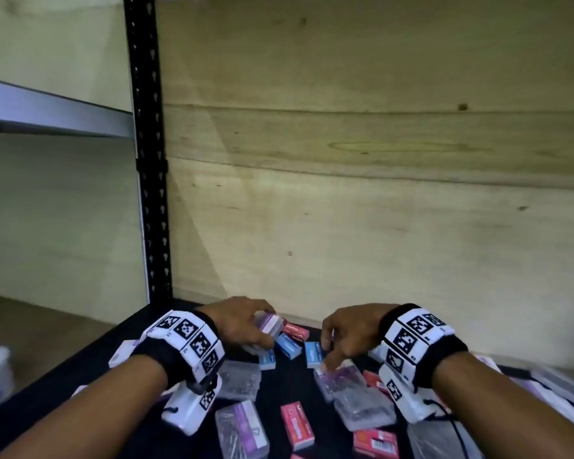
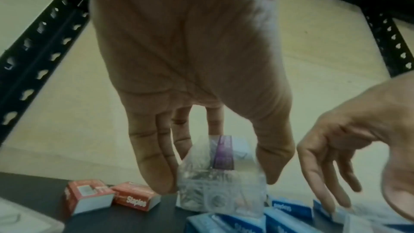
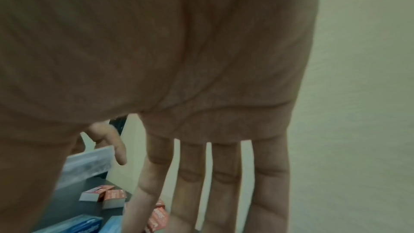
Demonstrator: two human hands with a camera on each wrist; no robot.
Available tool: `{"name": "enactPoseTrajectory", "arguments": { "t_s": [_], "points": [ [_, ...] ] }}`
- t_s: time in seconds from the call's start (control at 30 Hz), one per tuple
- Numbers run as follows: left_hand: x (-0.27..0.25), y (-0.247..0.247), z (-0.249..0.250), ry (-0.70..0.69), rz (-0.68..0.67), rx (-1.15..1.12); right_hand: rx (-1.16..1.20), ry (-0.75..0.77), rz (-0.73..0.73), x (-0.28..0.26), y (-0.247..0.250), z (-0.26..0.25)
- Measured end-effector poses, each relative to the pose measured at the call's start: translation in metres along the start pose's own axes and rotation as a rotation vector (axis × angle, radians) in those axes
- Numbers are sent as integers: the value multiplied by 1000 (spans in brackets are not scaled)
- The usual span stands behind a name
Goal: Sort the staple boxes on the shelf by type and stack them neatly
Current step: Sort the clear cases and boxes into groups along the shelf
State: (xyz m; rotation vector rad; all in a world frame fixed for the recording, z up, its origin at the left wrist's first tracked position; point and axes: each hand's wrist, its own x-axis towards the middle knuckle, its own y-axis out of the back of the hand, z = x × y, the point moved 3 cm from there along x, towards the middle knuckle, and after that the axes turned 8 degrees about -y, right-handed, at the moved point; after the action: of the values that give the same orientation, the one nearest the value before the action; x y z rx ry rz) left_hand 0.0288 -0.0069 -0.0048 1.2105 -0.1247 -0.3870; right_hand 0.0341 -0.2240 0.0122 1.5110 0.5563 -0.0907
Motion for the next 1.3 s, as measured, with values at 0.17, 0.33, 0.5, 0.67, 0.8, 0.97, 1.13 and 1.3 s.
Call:
{"name": "enactPoseTrajectory", "arguments": {
  "t_s": [0.17,0.33,0.5,0.67,0.8,0.97,1.13,1.3],
  "points": [
    [-5,3,2,3,-4,-153,9,-26,-65,-1,-13,9],
    [-16,-5,4,-15,-48,-247,-18,-30,-50,-1,-24,10],
    [-25,-8,1,-63,-40,-348,-14,-47,-57,-6,-22,7],
    [-30,1,-7,-124,3,-314,-47,-70,-31,-10,-16,0],
    [-34,13,-16,-147,36,-231,-70,-55,-20,-6,-11,-7],
    [-38,40,-38,-100,82,-202,-37,17,40,1,10,-25],
    [-39,71,-83,7,152,-85,33,107,182,29,35,-51],
    [-29,85,-134,93,164,3,25,125,330,70,45,-83]
  ]
}}
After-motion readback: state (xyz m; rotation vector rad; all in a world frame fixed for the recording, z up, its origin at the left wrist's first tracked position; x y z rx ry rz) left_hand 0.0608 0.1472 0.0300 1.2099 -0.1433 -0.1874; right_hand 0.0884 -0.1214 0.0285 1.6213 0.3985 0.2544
